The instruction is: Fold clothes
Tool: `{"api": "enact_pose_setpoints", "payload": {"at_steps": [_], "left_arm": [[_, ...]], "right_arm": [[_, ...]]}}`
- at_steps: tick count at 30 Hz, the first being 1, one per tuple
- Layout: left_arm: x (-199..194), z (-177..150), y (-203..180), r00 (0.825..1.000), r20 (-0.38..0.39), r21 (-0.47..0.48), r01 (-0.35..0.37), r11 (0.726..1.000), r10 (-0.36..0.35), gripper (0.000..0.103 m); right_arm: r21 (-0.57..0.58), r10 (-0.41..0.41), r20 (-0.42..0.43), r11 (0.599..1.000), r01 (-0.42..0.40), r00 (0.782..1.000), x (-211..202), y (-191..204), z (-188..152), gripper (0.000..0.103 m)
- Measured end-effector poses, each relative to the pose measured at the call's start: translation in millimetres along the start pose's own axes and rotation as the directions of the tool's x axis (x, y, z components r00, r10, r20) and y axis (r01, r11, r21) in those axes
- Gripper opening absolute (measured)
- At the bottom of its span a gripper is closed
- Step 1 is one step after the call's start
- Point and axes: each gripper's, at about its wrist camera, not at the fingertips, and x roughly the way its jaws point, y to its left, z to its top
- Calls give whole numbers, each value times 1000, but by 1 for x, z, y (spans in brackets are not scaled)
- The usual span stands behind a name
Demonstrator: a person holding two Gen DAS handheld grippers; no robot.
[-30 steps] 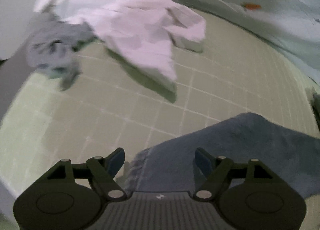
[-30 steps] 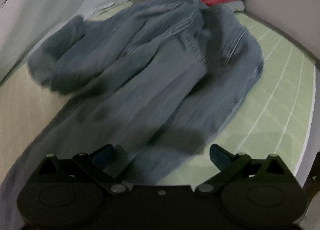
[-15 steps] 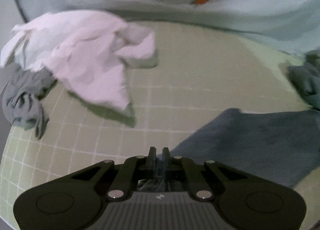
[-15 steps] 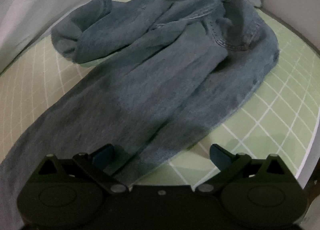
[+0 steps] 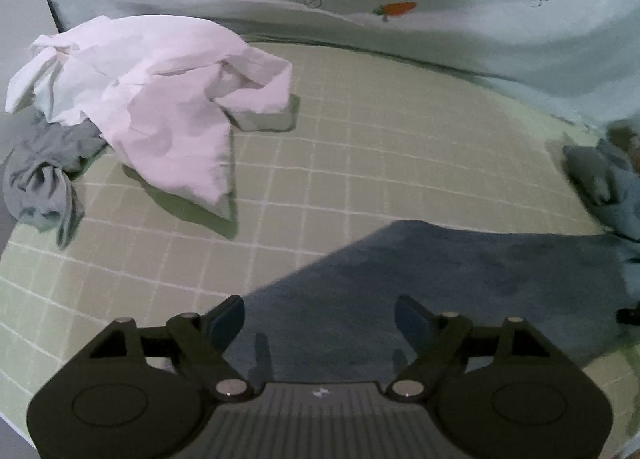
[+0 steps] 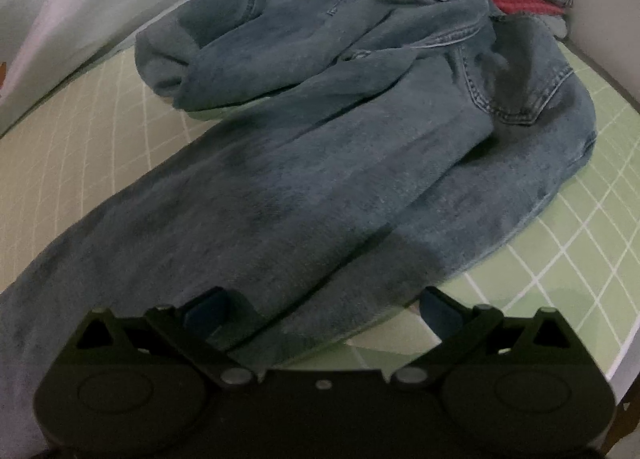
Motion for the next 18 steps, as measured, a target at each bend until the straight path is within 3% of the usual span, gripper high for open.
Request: {"api": "enact_pose_setpoints", "payload": {"at_steps": [4,10,11,12,13,14,15,18], "left_arm": [[18,6,10,1000,-18,14,-11,1000,11,83],[50,13,16,993,-92,34,80,996,-77,81],[52,12,13,991,-104,47,94,994,-89,75],[54,12,10,988,-116,59,108,992,-101,55],[53,11,4,990,-114,84,90,992,-80,43],[52,9,-1,992,-111,108,70,992,-58,16],[51,8,-7,994,-107,133,51,990,-37,6],[34,0,-25,996,-79,181,61,982,-47,3]], "right_arm": [[19,-14,31,1000,14,999,-1,1,-3,103],[58,-42,64,998,39,997,0,3,-5,103],[61,-45,68,997,41,997,-1,3,-6,103],[62,-48,71,997,44,996,-1,4,-7,103],[64,-51,73,997,46,996,-2,5,-8,103],[65,-52,72,997,47,996,-2,5,-8,103],[65,-51,70,997,46,996,-2,4,-8,103],[62,-48,72,997,43,996,-2,4,-8,103]]}}
